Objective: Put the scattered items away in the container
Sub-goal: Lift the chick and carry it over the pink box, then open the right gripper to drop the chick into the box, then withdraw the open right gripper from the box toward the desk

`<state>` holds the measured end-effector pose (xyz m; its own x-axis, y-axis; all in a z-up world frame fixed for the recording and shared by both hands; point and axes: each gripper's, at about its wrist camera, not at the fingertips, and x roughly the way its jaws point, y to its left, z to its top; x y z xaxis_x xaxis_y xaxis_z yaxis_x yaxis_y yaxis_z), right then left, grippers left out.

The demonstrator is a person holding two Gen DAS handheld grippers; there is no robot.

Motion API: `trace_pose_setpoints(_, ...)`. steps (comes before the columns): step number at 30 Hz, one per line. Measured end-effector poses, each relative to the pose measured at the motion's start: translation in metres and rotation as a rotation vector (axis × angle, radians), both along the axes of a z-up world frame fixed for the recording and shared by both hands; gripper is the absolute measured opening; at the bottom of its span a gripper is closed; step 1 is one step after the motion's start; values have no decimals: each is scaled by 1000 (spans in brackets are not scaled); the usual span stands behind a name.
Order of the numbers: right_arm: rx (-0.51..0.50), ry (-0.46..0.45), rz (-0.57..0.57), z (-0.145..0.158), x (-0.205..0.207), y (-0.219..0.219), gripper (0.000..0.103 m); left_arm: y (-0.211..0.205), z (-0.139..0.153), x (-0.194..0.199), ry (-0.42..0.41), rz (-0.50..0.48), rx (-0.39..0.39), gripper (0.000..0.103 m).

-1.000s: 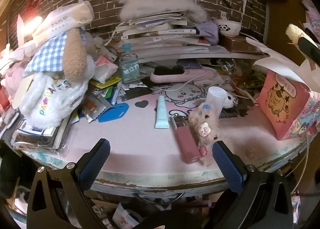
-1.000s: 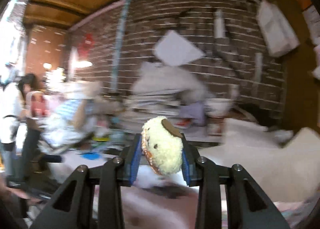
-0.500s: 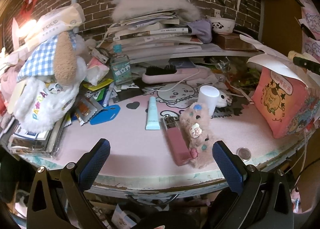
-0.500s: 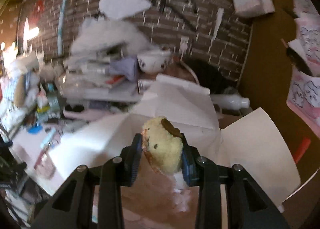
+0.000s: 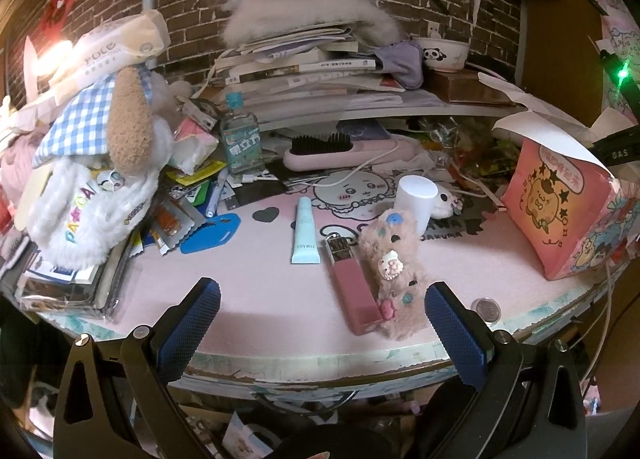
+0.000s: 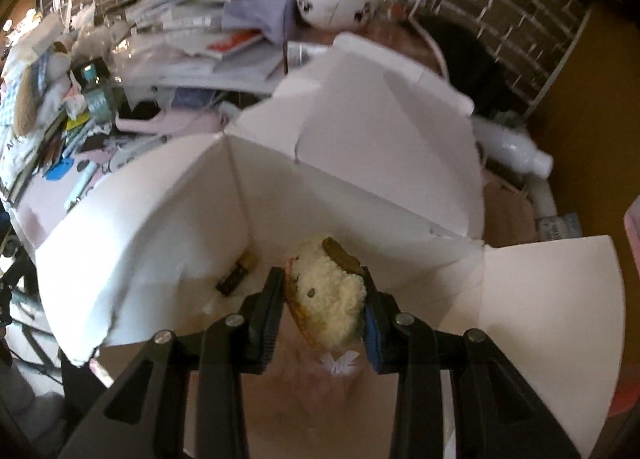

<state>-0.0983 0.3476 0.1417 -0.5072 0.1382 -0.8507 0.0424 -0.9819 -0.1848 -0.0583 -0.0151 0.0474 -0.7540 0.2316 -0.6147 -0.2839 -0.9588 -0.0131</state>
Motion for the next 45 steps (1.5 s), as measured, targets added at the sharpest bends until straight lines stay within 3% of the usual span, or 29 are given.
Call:
trace_pose_setpoints(4,-3,-50,3,-5,-5,2,33,0,0,0,1,-3,1,102)
trace_pose_setpoints(10,6,-43,12,-2,-2,-1,43,0,1,0,1,-4,1,102)
trace_pose_setpoints(14,4,-10,15,5,3,-6,62,0,1,1,2,-4,2,102)
trace_pose_setpoints(18,-49,61,39,24,16,-14,62,1,1,1,2,-3,3,102)
trace_pose_setpoints(22,-92,188,81,52,38,-32,63,1,1,1,2,-5,3,102)
trace_pose_setpoints(29,-220,362,258,73,86,-86,67,3,1,2,-4,-2,6,102)
trace_pose_setpoints(37,-353,505,409,44,122,-136,67,5,-1,2,-13,-9,20,102)
trace_pose_setpoints(45,-437,499,442,-4,132,-162,68,6,-10,-3,-20,-24,43,102)
